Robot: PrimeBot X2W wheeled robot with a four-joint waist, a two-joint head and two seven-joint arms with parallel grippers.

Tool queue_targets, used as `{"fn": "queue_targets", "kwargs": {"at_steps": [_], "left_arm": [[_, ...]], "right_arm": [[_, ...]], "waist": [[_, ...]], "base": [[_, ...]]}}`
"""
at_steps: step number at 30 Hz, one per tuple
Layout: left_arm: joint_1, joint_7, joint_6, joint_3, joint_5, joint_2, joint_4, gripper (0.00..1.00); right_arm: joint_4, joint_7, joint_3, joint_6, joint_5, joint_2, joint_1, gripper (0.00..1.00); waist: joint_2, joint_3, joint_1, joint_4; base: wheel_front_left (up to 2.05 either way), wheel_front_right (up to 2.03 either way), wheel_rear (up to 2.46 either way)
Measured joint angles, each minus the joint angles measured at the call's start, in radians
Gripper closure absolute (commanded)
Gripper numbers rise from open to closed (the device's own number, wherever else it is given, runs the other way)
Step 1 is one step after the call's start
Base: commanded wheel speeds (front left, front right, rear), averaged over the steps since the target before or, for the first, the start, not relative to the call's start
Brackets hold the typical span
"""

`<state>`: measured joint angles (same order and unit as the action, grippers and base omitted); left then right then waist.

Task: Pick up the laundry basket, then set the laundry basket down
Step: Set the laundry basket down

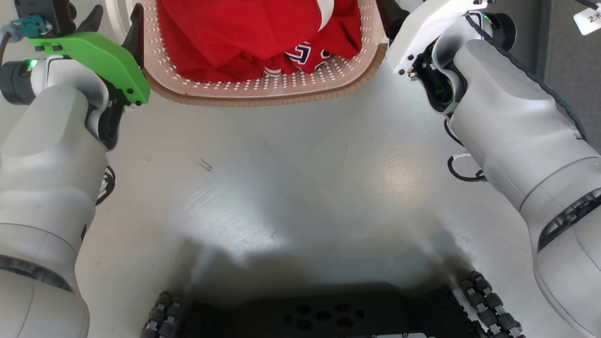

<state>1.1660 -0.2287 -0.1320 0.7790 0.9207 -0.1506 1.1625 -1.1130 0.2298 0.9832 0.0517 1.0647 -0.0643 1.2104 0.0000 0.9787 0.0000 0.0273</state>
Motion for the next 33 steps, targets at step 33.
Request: {"fn": "queue_targets", "kwargs": {"at_steps": [33], "left_arm": [[-0.205,-0.02,0.0,-0.068,-0.006,-0.073,-0.17,0.0]], "right_arm": [[0.017,0.017,-0.018,0.022,-0.011,0.002,-0.162,0.0]], "waist": [[0.0,-0.35,0.0,-0.046]], "base": [[0.0,0.0,0.0]]}}
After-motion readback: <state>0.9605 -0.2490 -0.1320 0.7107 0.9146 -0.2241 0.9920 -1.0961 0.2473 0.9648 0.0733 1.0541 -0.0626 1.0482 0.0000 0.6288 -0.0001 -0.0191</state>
